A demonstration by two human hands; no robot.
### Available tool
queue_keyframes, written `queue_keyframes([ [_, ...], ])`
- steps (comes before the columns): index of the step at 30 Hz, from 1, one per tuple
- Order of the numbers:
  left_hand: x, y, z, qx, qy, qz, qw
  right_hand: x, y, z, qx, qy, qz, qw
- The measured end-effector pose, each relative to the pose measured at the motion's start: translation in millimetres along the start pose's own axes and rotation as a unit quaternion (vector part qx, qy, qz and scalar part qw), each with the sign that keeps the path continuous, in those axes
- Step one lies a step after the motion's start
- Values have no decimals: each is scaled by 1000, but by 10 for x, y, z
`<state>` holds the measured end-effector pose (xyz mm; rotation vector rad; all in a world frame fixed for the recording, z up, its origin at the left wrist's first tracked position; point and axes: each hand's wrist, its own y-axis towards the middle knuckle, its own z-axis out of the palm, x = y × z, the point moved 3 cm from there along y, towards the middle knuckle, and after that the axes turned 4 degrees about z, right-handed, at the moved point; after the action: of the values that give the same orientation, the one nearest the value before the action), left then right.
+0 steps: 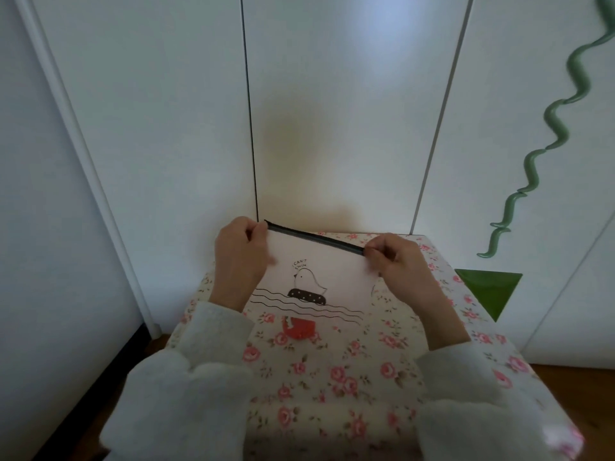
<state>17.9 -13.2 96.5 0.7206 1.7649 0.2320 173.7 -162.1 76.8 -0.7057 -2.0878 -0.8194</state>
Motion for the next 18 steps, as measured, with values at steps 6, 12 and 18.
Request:
queue_keyframes([
  [6, -25, -63, 188, 71, 19, 63, 995, -325, 53, -234, -127, -47, 89, 987],
  [12, 258, -103, 141, 51, 46, 22, 997, -875, 63, -284, -78, -213, 205, 952],
  [18, 638, -255, 217, 234, 75, -51, 968, -985, 66, -161, -21, -326, 256, 910],
])
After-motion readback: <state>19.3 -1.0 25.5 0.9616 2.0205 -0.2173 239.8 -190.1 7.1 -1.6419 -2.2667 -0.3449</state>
